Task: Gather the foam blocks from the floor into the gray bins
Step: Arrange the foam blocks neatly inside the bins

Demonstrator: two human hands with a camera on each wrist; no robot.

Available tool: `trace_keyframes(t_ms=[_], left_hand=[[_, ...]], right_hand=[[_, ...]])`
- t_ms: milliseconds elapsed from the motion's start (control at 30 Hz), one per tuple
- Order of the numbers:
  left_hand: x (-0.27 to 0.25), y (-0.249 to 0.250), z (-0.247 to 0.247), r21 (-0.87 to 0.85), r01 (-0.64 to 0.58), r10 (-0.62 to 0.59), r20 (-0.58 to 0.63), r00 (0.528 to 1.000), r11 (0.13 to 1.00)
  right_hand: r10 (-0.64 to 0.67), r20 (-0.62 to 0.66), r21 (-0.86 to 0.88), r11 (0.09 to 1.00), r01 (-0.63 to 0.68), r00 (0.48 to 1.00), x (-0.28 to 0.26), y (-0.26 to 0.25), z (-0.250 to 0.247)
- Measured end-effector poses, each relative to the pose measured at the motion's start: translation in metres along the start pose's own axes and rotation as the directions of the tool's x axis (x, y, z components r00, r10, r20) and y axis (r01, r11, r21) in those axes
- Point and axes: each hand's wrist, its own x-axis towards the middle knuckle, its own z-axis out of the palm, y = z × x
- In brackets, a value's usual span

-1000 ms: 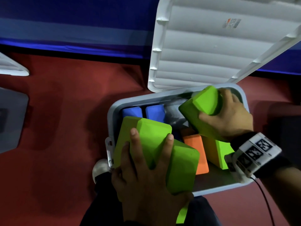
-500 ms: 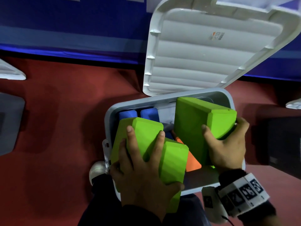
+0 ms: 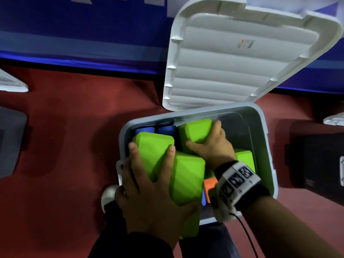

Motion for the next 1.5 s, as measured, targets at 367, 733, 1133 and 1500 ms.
trace_keyframes(t_ms=[367, 733, 1133, 1500], left_hand=[[0.009, -0.006, 0.003, -0.020, -0.054, 0.052, -0.073, 0.996, 0.998], [0.005, 0.017, 0.023, 0.106, -0.063, 0.072, -0.083, 0.994, 0.992], [-0.003, 0.034, 0.037, 0.156, -0.124, 0.150, -0.164, 0.975, 0.980], [0.003, 0.036, 0.041, 0.155, -0.162, 0.189, -0.182, 0.965, 0.975]], right_hand=[[0.200, 0.193, -0.110, 0.977, -0.182, 0.961, 0.078, 0.032, 0.095], [-0.039, -0.379, -0.392, 0.912, -0.122, 0.925, 0.059, 0.147, -0.006], [0.300, 0.085, -0.325, 0.910, -0.258, 0.950, 0.022, 0.263, -0.032], [0.080, 0.115, -0.405, 0.914, -0.027, 0.990, -0.006, 0.179, 0.037]])
